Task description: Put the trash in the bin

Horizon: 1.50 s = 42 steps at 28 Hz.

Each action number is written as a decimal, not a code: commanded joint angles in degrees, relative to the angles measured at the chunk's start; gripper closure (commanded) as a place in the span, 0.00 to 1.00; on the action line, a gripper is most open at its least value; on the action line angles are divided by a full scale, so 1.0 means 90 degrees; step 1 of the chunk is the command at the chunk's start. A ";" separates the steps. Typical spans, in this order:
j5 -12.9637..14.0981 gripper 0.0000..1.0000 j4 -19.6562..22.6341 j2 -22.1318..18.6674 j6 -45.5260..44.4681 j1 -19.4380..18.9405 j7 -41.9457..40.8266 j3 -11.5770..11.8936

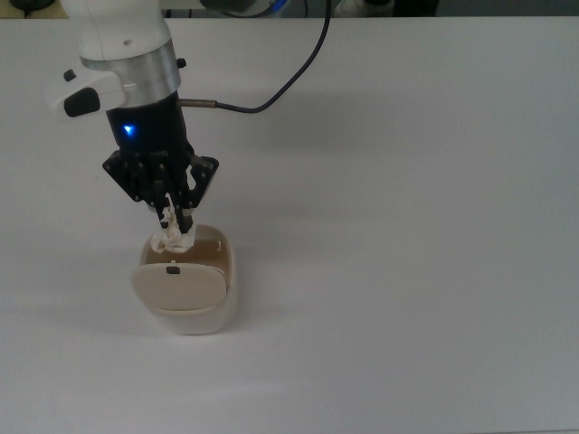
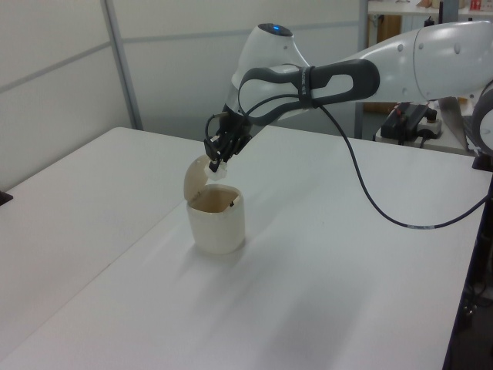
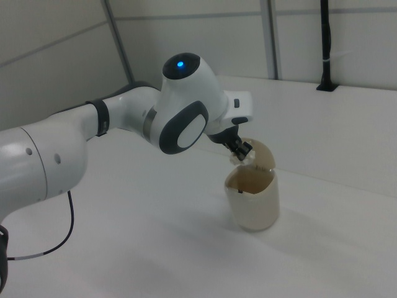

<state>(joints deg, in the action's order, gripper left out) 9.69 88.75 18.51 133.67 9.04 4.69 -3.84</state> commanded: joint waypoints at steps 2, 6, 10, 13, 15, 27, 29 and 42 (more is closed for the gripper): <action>0.0134 0.74 0.0051 0.0053 0.0450 -0.0008 -0.0042 0.0017; 0.0115 0.40 0.0061 0.0092 0.0539 -0.0008 -0.0032 0.0017; 0.0076 0.00 0.0071 0.0111 0.0519 -0.0018 -0.0032 0.0017; 0.0076 0.00 0.0071 0.0102 0.0500 -0.0018 -0.0023 0.0017; 0.0076 0.00 0.0061 0.0092 0.0500 -0.0018 -0.0032 0.0017; 0.0037 0.00 0.0032 -0.0484 -0.1022 0.0031 -0.0042 0.0065; -0.0080 0.00 0.0032 -0.0581 -0.1489 0.0031 -0.0033 0.0056; -0.0880 0.00 -0.0007 -0.1001 -0.3581 -0.0027 -0.0033 0.0017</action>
<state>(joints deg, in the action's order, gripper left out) 4.82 88.53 11.68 107.65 9.40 4.71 -3.81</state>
